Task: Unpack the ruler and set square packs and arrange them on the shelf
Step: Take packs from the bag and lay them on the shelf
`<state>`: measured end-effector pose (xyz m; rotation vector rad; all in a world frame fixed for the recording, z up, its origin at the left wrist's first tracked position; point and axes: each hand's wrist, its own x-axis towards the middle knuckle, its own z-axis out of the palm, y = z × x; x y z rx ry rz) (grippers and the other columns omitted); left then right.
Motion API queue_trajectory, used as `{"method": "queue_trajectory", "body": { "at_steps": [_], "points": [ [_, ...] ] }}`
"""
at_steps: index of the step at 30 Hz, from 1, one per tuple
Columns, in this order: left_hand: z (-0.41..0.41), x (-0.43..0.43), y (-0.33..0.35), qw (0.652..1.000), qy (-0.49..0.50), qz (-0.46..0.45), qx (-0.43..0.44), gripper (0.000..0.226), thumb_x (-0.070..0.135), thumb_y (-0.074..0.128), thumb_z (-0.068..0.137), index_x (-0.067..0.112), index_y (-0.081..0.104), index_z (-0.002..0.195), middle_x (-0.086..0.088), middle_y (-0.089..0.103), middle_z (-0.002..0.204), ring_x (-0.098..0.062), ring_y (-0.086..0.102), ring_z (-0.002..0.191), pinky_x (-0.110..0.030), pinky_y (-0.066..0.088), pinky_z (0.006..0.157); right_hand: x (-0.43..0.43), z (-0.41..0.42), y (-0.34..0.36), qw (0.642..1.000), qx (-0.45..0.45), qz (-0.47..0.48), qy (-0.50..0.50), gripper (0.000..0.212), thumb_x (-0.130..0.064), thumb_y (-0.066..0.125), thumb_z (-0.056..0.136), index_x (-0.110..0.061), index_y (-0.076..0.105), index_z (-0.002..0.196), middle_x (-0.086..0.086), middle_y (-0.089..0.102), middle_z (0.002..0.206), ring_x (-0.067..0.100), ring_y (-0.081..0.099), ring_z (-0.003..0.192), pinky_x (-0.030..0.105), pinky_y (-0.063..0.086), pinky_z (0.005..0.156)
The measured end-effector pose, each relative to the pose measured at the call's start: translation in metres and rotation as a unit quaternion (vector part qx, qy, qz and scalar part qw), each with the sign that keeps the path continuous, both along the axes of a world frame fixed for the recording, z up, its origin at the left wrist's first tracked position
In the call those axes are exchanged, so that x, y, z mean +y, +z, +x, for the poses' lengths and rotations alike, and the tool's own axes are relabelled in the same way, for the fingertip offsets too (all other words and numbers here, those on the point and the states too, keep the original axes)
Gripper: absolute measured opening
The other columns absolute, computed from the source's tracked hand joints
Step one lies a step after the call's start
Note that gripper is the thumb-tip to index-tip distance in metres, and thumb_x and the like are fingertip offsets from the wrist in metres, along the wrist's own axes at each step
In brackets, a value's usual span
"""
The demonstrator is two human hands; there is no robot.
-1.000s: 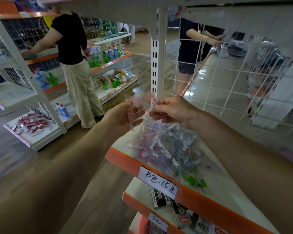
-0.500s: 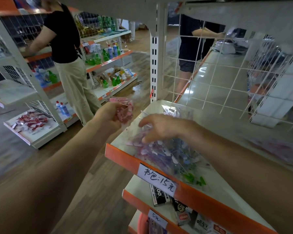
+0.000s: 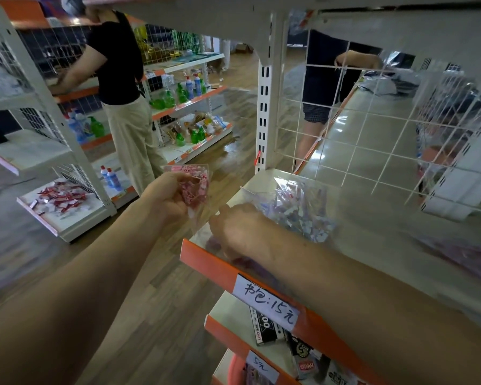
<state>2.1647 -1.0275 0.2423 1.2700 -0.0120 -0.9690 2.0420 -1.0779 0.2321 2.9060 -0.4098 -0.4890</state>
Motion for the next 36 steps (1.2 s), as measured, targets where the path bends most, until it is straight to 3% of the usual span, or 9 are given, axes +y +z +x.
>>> {"method": "queue_trajectory", "body": {
  "at_steps": [2, 5, 8, 13, 21, 24, 27, 30, 36],
  "points": [
    [0.002, 0.003, 0.000, 1.000, 0.002, -0.007, -0.003, 0.030, 0.004, 0.044, 0.095, -0.001, 0.048, 0.125, -0.016, 0.071, 0.081, -0.023, 0.069, 0.072, -0.034, 0.056, 0.049, -0.001, -0.001, -0.003, 1.000, -0.010, -0.011, 0.006, 0.040, -0.027, 0.059, 0.091, -0.016, 0.053, 0.128, 0.007, 0.052, 0.126, 0.028, 0.056, 0.110, 0.041, 0.052, 0.085],
    [0.003, 0.006, 0.000, 1.000, -0.001, -0.010, -0.003, 0.024, 0.004, 0.041, 0.096, -0.001, 0.046, 0.119, -0.017, 0.068, 0.087, -0.024, 0.065, 0.080, -0.040, 0.052, 0.065, -0.003, -0.005, -0.002, 0.999, -0.028, -0.012, 0.018, 0.036, -0.028, 0.055, 0.092, -0.015, 0.054, 0.125, 0.007, 0.053, 0.122, 0.026, 0.057, 0.108, 0.035, 0.049, 0.083],
    [0.001, 0.007, 0.001, 1.000, -0.007, -0.019, 0.009, 0.013, 0.003, 0.040, 0.097, -0.002, 0.049, 0.104, -0.016, 0.071, 0.071, -0.023, 0.063, 0.083, -0.039, 0.049, 0.067, -0.006, -0.011, 0.004, 0.999, -0.039, 0.003, 0.031, 0.036, -0.025, 0.060, 0.089, -0.018, 0.054, 0.123, 0.004, 0.053, 0.120, 0.021, 0.055, 0.102, 0.032, 0.041, 0.074],
    [-0.001, 0.005, 0.001, 0.999, -0.022, -0.020, 0.013, 0.012, 0.004, 0.041, 0.096, -0.002, 0.051, 0.099, -0.015, 0.071, 0.077, -0.021, 0.069, 0.070, -0.035, 0.054, 0.058, -0.002, -0.015, 0.002, 0.998, -0.047, -0.024, 0.033, 0.034, -0.026, 0.058, 0.089, -0.015, 0.056, 0.121, 0.007, 0.053, 0.119, 0.026, 0.058, 0.106, 0.036, 0.047, 0.078],
    [-0.004, 0.002, 0.003, 0.999, -0.022, -0.021, 0.023, 0.011, 0.004, 0.044, 0.094, -0.003, 0.051, 0.099, -0.016, 0.071, 0.076, -0.021, 0.069, 0.053, -0.036, 0.054, 0.041, -0.010, -0.036, 0.018, 0.990, -0.126, -0.013, 0.067, 0.028, -0.034, 0.059, 0.086, -0.017, 0.061, 0.108, 0.001, 0.058, 0.104, 0.021, 0.054, 0.100, 0.032, 0.032, 0.069],
    [-0.007, -0.002, 0.005, 0.999, -0.029, -0.018, 0.024, 0.012, 0.005, 0.044, 0.095, -0.004, 0.052, 0.095, -0.015, 0.071, 0.074, -0.020, 0.069, 0.052, -0.032, 0.056, 0.047, -0.017, -0.044, 0.028, 0.983, -0.153, 0.096, 0.034, 0.022, -0.038, 0.058, 0.086, -0.022, 0.057, 0.100, -0.004, 0.058, 0.096, 0.019, 0.054, 0.093, 0.032, 0.037, 0.068],
    [-0.014, -0.007, 0.006, 0.998, -0.046, -0.020, 0.023, 0.015, 0.006, 0.043, 0.095, -0.004, 0.054, 0.097, -0.015, 0.071, 0.070, -0.020, 0.070, 0.056, -0.034, 0.053, 0.066, -0.038, -0.055, 0.032, 0.917, -0.235, 0.322, -0.025, 0.013, -0.027, 0.064, 0.083, -0.024, 0.055, 0.092, -0.003, 0.062, 0.097, 0.017, 0.059, 0.090, 0.037, 0.052, 0.078],
    [-0.019, -0.012, 0.006, 0.998, -0.057, -0.009, 0.026, 0.023, 0.006, 0.046, 0.094, -0.002, 0.052, 0.114, -0.015, 0.068, 0.096, -0.022, 0.066, 0.080, -0.037, 0.051, 0.072, -0.063, -0.070, 0.035, 0.814, -0.326, 0.473, -0.082, 0.012, -0.010, 0.060, 0.088, -0.020, 0.054, 0.090, 0.009, 0.066, 0.106, 0.019, 0.063, 0.096, 0.020, 0.054, 0.067],
    [-0.034, -0.025, 0.007, 0.991, -0.133, -0.004, 0.000, 0.019, 0.008, 0.047, 0.094, 0.001, 0.054, 0.111, -0.015, 0.064, 0.100, -0.023, 0.062, 0.085, -0.035, 0.051, 0.066, -0.093, -0.095, 0.027, 0.667, -0.466, 0.536, -0.225, 0.014, -0.005, 0.050, 0.092, -0.016, 0.057, 0.086, 0.004, 0.071, 0.100, 0.014, 0.064, 0.087, 0.029, 0.055, 0.069]
  ]
}}
